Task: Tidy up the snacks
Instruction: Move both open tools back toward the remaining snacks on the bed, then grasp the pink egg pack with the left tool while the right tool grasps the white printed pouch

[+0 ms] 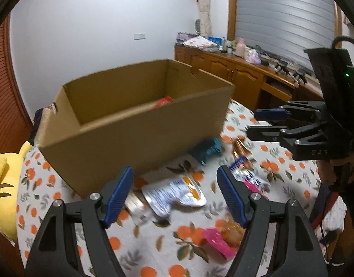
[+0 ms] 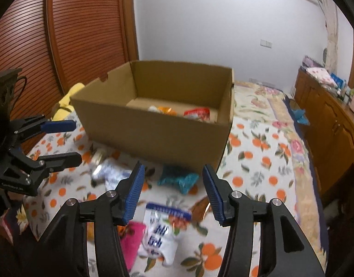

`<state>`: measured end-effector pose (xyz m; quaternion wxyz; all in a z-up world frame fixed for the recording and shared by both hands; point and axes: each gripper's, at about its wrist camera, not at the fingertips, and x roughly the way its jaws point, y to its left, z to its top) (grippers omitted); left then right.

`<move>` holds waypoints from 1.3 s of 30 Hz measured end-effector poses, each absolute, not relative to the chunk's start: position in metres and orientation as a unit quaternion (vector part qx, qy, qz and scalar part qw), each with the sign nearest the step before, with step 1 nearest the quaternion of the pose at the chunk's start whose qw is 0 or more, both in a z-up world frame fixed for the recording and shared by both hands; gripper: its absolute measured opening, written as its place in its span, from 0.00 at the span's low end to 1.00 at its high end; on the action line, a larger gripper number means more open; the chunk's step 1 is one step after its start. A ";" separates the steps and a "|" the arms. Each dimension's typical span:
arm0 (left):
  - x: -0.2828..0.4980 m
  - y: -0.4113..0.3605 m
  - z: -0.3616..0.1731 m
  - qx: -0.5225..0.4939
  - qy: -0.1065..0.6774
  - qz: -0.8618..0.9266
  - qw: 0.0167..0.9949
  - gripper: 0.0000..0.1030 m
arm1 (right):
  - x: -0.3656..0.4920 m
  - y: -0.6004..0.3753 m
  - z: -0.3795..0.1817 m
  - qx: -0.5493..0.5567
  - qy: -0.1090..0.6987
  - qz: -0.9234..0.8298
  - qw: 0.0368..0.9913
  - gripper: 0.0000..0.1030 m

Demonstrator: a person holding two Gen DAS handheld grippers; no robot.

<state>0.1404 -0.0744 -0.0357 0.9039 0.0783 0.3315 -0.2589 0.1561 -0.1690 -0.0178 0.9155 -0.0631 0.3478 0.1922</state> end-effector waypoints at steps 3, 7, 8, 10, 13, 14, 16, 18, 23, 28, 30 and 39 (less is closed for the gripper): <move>0.131 -0.082 -0.046 0.087 0.341 -0.270 0.896 0.73 | 0.151 -0.171 -0.028 -0.060 0.355 0.191 0.913 0.52; 0.115 -0.096 -0.062 0.105 0.347 -0.287 0.887 0.73 | 0.142 -0.177 -0.045 -0.053 0.366 0.186 0.910 0.52; 0.113 -0.098 -0.064 0.107 0.348 -0.289 0.885 0.72 | 0.140 -0.179 -0.049 -0.051 0.368 0.186 0.910 0.52; 0.109 -0.101 -0.067 0.110 0.352 -0.296 0.881 0.71 | 0.137 -0.182 -0.057 -0.045 0.376 0.186 0.907 0.52; 0.103 -0.105 -0.072 0.109 0.357 -0.305 0.876 0.69 | 0.133 -0.183 -0.066 -0.043 0.382 0.184 0.905 0.52; 0.101 -0.105 -0.073 0.108 0.360 -0.309 0.874 0.63 | 0.133 -0.184 -0.068 -0.041 0.383 0.184 0.904 0.52; 0.099 -0.105 -0.076 0.106 0.366 -0.317 0.869 0.56 | 0.132 -0.186 -0.072 -0.036 0.384 0.183 0.904 0.52; 0.097 -0.106 -0.078 0.099 0.369 -0.324 0.866 0.55 | 0.131 -0.188 -0.075 -0.033 0.385 0.182 0.904 0.52; 0.090 -0.110 -0.081 0.105 0.373 -0.341 0.857 0.54 | 0.130 -0.193 -0.085 -0.023 0.394 0.178 0.901 0.52; 0.089 -0.118 -0.090 0.130 0.388 -0.342 0.846 0.57 | 0.130 -0.192 -0.089 -0.022 0.397 0.179 0.900 0.52; 0.090 -0.121 -0.097 0.142 0.395 -0.339 0.842 0.58 | 0.130 -0.190 -0.090 -0.021 0.396 0.180 0.900 0.52; 0.096 -0.117 -0.104 0.129 0.402 -0.322 0.848 0.59 | 0.128 -0.186 -0.095 -0.020 0.401 0.185 0.897 0.53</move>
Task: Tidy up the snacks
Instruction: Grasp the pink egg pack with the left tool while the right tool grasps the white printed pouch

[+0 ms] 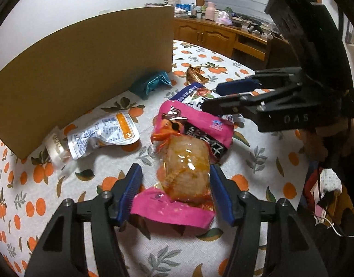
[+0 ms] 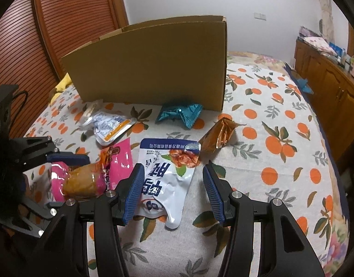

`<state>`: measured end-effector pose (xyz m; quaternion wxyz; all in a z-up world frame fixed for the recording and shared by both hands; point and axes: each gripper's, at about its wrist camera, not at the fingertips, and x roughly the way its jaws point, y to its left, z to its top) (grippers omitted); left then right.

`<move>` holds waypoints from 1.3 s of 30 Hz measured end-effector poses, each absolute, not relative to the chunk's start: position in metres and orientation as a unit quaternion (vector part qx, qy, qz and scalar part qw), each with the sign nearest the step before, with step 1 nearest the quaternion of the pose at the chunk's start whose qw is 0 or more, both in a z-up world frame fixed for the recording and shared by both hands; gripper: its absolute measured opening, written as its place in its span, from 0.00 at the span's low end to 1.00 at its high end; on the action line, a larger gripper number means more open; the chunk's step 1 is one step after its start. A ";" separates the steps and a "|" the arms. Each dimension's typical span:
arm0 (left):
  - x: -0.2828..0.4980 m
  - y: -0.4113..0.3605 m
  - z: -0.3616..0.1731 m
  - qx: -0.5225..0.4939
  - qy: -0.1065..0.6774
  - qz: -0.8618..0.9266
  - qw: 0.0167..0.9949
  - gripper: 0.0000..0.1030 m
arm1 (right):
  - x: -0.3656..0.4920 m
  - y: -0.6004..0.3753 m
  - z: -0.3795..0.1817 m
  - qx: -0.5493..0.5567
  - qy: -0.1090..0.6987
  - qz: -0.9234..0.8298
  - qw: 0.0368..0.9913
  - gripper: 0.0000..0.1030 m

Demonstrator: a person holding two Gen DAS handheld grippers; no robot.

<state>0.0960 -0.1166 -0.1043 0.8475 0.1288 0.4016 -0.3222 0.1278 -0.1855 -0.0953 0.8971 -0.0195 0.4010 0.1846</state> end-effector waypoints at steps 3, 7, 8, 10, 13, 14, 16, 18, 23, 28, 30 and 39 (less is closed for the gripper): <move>0.098 -0.116 -0.105 0.125 0.399 -0.321 0.850 0.59 | 0.128 -0.186 -0.097 -0.014 0.402 0.185 0.896 0.53; 0.099 -0.115 -0.106 0.116 0.397 -0.319 0.853 0.54 | 0.127 -0.185 -0.099 -0.013 0.404 0.186 0.895 0.54; 0.099 -0.113 -0.105 0.113 0.396 -0.318 0.854 0.52 | 0.127 -0.184 -0.099 -0.013 0.405 0.186 0.895 0.54; 0.100 -0.109 -0.105 0.106 0.395 -0.313 0.857 0.50 | 0.128 -0.184 -0.099 -0.015 0.406 0.186 0.895 0.54; 0.102 -0.101 -0.102 0.086 0.390 -0.304 0.865 0.50 | 0.130 -0.181 -0.101 -0.013 0.411 0.190 0.892 0.55; 0.103 -0.098 -0.102 0.080 0.388 -0.301 0.868 0.50 | 0.130 -0.180 -0.101 -0.014 0.412 0.191 0.891 0.55; 0.104 -0.092 -0.101 0.070 0.385 -0.294 0.872 0.50 | 0.132 -0.176 -0.102 -0.020 0.414 0.193 0.889 0.56; 0.105 -0.087 -0.100 0.060 0.382 -0.290 0.875 0.50 | 0.132 -0.172 -0.103 -0.029 0.417 0.192 0.888 0.57; 0.106 -0.082 -0.100 0.046 0.377 -0.284 0.880 0.50 | 0.132 -0.163 -0.105 -0.047 0.418 0.190 0.887 0.62; 0.109 -0.080 -0.100 0.033 0.378 -0.278 0.883 0.50 | 0.128 -0.151 -0.109 -0.092 0.414 0.175 0.889 0.63; 0.110 -0.079 -0.100 0.029 0.378 -0.277 0.883 0.50 | 0.127 -0.149 -0.109 -0.099 0.412 0.174 0.889 0.63; 0.109 -0.077 -0.100 0.027 0.375 -0.274 0.885 0.50 | 0.126 -0.148 -0.110 -0.098 0.410 0.173 0.890 0.62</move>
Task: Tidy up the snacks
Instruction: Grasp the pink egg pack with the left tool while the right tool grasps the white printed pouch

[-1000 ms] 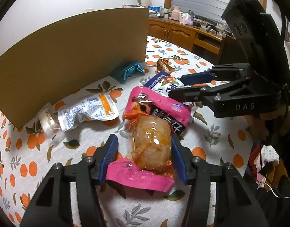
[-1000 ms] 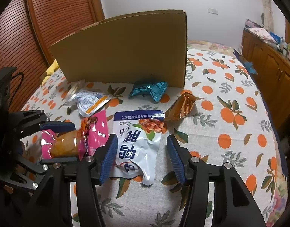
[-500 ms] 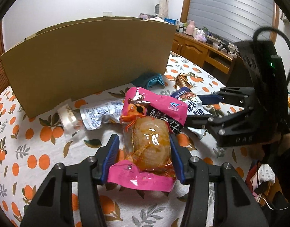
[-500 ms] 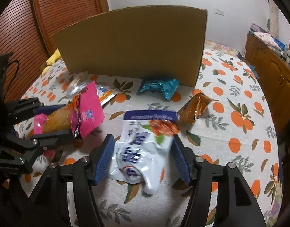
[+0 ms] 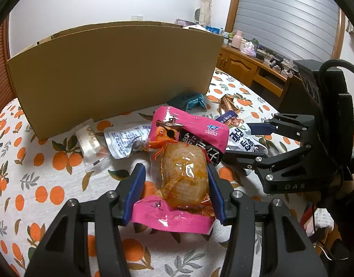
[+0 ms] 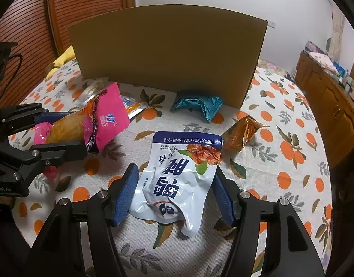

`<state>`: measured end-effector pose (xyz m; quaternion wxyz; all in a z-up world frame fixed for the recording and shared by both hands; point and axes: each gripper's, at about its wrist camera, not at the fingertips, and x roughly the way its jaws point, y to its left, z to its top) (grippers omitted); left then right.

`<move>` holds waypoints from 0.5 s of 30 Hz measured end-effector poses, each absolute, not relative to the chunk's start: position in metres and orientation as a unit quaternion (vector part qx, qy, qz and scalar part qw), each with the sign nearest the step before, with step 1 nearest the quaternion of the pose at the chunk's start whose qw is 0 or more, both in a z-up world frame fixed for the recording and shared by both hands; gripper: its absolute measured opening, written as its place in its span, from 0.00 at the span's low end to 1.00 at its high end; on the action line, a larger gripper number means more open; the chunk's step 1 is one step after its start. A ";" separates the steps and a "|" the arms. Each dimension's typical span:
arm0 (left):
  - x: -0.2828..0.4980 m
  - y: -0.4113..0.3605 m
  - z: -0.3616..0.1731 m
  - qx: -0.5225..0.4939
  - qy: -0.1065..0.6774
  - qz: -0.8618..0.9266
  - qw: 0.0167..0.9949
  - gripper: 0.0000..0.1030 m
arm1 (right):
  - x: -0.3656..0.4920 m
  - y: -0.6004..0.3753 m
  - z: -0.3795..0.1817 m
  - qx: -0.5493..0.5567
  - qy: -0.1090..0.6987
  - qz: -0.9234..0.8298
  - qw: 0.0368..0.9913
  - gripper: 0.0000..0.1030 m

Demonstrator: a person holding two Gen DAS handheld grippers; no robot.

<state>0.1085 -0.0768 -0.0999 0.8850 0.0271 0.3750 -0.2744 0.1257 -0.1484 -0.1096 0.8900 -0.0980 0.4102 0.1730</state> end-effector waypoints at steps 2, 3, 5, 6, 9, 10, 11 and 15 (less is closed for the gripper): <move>0.108 -0.076 -0.100 0.027 0.375 -0.274 0.885 0.50 | 0.125 -0.148 -0.110 -0.097 0.410 0.174 0.890 0.58; 0.108 -0.076 -0.100 0.027 0.374 -0.275 0.885 0.50 | 0.124 -0.147 -0.109 -0.096 0.409 0.177 0.890 0.56; 0.108 -0.076 -0.099 0.027 0.374 -0.274 0.886 0.50 | 0.121 -0.148 -0.108 -0.094 0.404 0.177 0.892 0.54; 0.109 -0.077 -0.100 0.027 0.374 -0.274 0.886 0.50 | 0.121 -0.149 -0.107 -0.091 0.404 0.178 0.893 0.54; 0.108 -0.077 -0.100 0.028 0.373 -0.274 0.886 0.50 | 0.118 -0.152 -0.105 -0.083 0.399 0.182 0.895 0.53; 0.108 -0.076 -0.099 0.028 0.373 -0.274 0.886 0.50 | 0.116 -0.152 -0.105 -0.082 0.398 0.184 0.895 0.53; 0.108 -0.076 -0.098 0.029 0.373 -0.273 0.886 0.50 | 0.115 -0.152 -0.104 -0.079 0.396 0.185 0.896 0.53; 0.108 -0.075 -0.096 0.031 0.370 -0.272 0.888 0.50 | 0.111 -0.156 -0.098 -0.061 0.386 0.189 0.901 0.53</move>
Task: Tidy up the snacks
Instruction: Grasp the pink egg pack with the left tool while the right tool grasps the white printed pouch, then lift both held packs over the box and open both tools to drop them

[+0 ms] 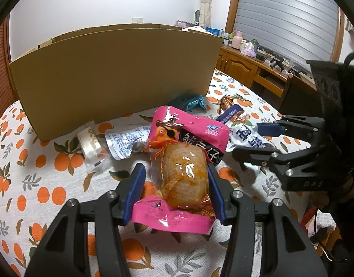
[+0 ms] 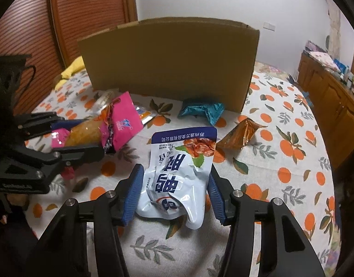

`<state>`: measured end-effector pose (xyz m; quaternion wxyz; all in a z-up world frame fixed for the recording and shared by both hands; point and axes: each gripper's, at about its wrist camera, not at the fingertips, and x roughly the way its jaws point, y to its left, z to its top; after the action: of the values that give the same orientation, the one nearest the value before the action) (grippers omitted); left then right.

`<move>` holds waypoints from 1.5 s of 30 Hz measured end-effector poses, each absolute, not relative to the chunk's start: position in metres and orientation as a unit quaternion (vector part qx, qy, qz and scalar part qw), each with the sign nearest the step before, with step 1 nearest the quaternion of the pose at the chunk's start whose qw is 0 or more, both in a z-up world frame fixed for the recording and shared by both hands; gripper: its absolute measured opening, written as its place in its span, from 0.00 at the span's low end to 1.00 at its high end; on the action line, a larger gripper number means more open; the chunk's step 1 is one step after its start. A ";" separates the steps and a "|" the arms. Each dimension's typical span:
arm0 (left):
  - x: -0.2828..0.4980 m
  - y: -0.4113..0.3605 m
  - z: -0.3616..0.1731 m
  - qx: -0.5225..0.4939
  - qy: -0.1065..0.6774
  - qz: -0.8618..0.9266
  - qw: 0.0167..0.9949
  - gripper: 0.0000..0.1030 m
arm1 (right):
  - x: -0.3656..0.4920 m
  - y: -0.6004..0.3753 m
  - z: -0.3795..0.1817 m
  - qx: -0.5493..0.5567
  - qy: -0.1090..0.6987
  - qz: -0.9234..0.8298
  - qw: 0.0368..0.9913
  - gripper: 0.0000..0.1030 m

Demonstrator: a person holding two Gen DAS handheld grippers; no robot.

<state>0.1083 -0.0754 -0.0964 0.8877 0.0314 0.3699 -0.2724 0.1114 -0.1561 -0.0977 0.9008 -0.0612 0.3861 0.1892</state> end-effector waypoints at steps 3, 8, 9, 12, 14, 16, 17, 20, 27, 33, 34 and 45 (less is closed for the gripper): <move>0.107 -0.076 -0.095 0.035 0.366 -0.272 0.889 0.50 | 0.110 -0.159 -0.092 -0.053 0.379 0.189 0.904 0.53; 0.105 -0.076 -0.094 0.037 0.364 -0.268 0.891 0.50 | 0.107 -0.162 -0.084 -0.054 0.369 0.182 0.910 0.53; 0.106 -0.074 -0.093 0.034 0.364 -0.268 0.891 0.50 | 0.106 -0.162 -0.082 -0.054 0.367 0.182 0.911 0.53; 0.106 -0.069 -0.091 0.031 0.364 -0.262 0.893 0.50 | 0.104 -0.162 -0.078 -0.054 0.362 0.182 0.913 0.53; 0.107 -0.065 -0.087 0.027 0.363 -0.257 0.895 0.50 | 0.102 -0.162 -0.077 -0.054 0.358 0.181 0.914 0.53; 0.106 -0.061 -0.082 0.025 0.360 -0.255 0.897 0.50 | 0.100 -0.162 -0.074 -0.052 0.354 0.182 0.916 0.53; 0.106 -0.059 -0.079 0.024 0.357 -0.253 0.899 0.50 | 0.099 -0.162 -0.073 -0.051 0.352 0.183 0.916 0.53; 0.106 -0.054 -0.067 0.024 0.347 -0.250 0.904 0.50 | 0.098 -0.160 -0.069 -0.051 0.346 0.183 0.919 0.53; 0.103 -0.048 -0.049 0.026 0.328 -0.245 0.912 0.50 | 0.097 -0.158 -0.056 -0.050 0.332 0.187 0.923 0.53; 0.102 -0.039 -0.036 0.027 0.315 -0.238 0.918 0.50 | 0.095 -0.157 -0.047 -0.051 0.323 0.189 0.926 0.53; 0.102 -0.037 -0.034 0.027 0.312 -0.237 0.920 0.50 | 0.095 -0.157 -0.046 -0.050 0.321 0.190 0.926 0.53; 0.108 -0.023 -0.011 0.030 0.291 -0.224 0.930 0.50 | 0.097 -0.151 -0.028 -0.063 0.303 0.192 0.931 0.53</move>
<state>0.1078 -0.0225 -0.0113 0.9299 0.0297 0.2905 -0.2235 0.0972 -0.1509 -0.0278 0.9314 -0.0625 0.3030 0.1920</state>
